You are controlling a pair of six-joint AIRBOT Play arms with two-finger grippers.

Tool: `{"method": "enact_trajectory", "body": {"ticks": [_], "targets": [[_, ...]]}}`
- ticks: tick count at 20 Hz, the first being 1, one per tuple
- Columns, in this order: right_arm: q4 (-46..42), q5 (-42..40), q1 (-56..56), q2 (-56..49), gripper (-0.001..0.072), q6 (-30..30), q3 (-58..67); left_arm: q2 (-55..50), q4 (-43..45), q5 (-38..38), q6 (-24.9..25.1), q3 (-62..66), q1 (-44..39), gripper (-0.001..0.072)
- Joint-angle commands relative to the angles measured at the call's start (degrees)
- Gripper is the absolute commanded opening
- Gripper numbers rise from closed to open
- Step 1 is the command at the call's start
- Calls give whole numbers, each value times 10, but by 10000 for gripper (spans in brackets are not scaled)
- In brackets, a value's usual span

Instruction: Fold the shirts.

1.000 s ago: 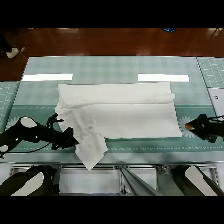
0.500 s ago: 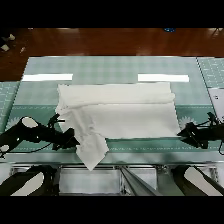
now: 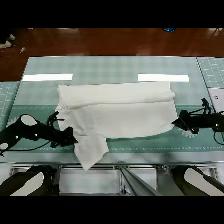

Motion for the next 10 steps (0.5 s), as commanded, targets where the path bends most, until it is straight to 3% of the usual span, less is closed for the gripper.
{"method": "enact_trajectory", "body": {"ticks": [1,6,10], "targets": [[-7,46,7,14,21,-15,55,0,-11,6,20,60,28,37],[38,40,9,10,21,-40,101,-8,-9,-5,29,180,47,36],[86,42,9,-53,21,-57,158,-98,-9,-14,26,304,43,36]]}}
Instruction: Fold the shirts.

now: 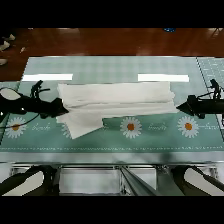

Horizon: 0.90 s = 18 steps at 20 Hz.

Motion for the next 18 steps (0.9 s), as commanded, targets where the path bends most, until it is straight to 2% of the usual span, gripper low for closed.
{"method": "enact_trajectory", "body": {"ticks": [1,5,10,13,18], "targets": [[65,-1,0,-51,21,-25,51,-76,-3,-16,0,111,0,36],[66,-12,48,-135,21,-27,139,-180,-4,-63,0,228,-2,36],[64,-51,90,-241,21,10,245,-285,-4,-97,-16,349,-2,36],[64,-56,99,-284,21,14,280,-343,-4,-122,-16,419,-5,36],[71,-82,100,-327,21,14,301,-403,-4,-122,-20,492,-6,36]]}}
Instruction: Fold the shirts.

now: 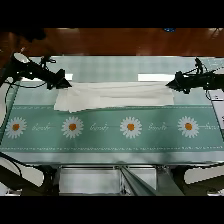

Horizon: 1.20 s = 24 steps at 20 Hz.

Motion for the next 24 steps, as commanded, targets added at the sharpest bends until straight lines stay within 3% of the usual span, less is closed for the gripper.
{"method": "enact_trajectory", "body": {"ticks": [1,6,7,8,9,10,13,16,20,24], "targets": [[12,-22,3,-34,21,3,21,-45,0,-4,-2,52,-1,36],[42,-70,3,-52,24,3,37,-67,-11,47,-2,70,-3,36],[51,-84,3,-53,91,2,37,-67,-14,64,-2,70,-5,39],[63,-95,3,-53,258,2,37,-67,-19,72,-2,70,-7,103],[75,-101,3,-53,425,-6,37,-66,-26,67,-3,72,-7,327],[85,-96,-1,-51,419,-18,40,-66,-24,47,-3,82,-5,502],[84,-19,-42,-32,419,-19,80,-50,49,-42,-39,136,28,504],[68,42,-114,15,419,-14,100,30,129,-62,-49,146,69,504],[-59,-2,-156,76,418,29,32,186,145,11,10,19,67,504],[-52,-42,-129,59,419,33,-55,359,131,169,30,-248,-14,504]]}}
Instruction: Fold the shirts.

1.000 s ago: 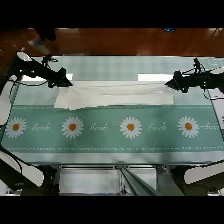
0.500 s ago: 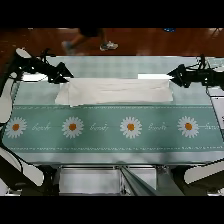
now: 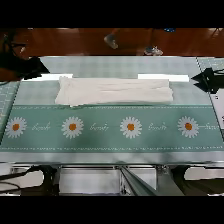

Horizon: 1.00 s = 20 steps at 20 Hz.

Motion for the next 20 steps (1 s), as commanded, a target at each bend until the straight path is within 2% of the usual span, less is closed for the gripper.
{"method": "enact_trajectory", "body": {"ticks": [1,3,6,12,13,14,15,16,17,18,19,20], "targets": [[-7,-22,18,-17,419,6,-47,144,4,140,14,-206,-66,504],[26,-22,38,-44,422,-5,-46,174,4,156,14,-265,-104,504],[61,-23,66,-80,423,-18,-45,171,5,135,14,-279,-141,504],[62,-5,122,-132,422,-13,-10,171,4,149,4,-279,-151,504],[64,-5,134,-134,396,-16,-4,171,0,150,4,-279,-151,504],[64,-4,148,-134,298,-28,3,171,-3,152,4,-279,-151,504],[64,5,160,-134,116,-35,14,171,-7,155,4,-279,-151,504],[63,23,170,-132,22,-43,30,171,-8,159,4,-279,-151,503],[53,39,175,-125,21,-42,42,171,-13,162,4,-279,-151,500],[32,42,175,-109,21,-30,44,171,-21,170,4,-279,-151,372],[2,53,175,-85,21,-19,43,171,-43,182,7,-279,-153,27],[-35,68,174,-55,21,-17,43,171,-71,197,24,-279,-158,35]]}}
